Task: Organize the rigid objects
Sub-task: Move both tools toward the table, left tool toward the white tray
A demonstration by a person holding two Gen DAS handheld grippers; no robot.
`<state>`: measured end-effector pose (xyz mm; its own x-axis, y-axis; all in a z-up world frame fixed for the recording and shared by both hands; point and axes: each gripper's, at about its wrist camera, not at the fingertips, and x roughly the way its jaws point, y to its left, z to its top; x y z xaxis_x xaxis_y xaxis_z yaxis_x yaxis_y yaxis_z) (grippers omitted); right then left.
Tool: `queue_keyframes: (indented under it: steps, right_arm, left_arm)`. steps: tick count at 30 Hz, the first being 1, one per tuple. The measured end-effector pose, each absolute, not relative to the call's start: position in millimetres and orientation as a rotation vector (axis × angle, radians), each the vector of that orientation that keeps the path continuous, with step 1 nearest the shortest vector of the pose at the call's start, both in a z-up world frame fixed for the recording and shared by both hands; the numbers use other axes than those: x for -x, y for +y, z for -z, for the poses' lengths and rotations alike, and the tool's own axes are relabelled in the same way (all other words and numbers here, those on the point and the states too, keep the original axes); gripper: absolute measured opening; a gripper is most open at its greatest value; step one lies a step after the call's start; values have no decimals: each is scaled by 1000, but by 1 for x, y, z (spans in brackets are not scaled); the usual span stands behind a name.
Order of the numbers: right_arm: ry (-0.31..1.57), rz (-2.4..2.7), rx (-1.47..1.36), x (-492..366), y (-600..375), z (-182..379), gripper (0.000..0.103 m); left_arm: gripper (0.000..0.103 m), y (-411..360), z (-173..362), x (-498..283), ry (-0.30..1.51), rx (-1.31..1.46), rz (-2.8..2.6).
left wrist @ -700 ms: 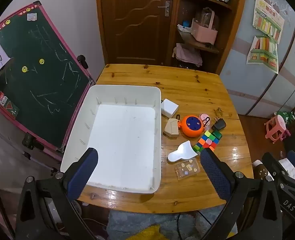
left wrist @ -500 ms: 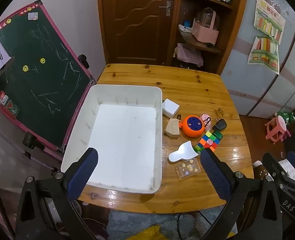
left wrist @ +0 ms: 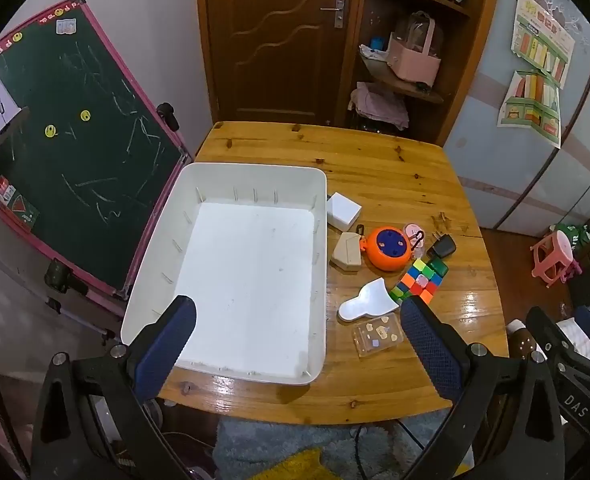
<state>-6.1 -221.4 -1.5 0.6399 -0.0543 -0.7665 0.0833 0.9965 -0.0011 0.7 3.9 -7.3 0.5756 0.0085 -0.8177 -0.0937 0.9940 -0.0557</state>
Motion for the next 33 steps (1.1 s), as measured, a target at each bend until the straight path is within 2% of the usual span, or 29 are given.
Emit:
queue_keyframes:
  steps: [33]
  right_arm:
    - [793, 90, -12, 14, -218, -23, 103]
  left_arm:
    - [102, -1, 3, 2, 942, 52, -69]
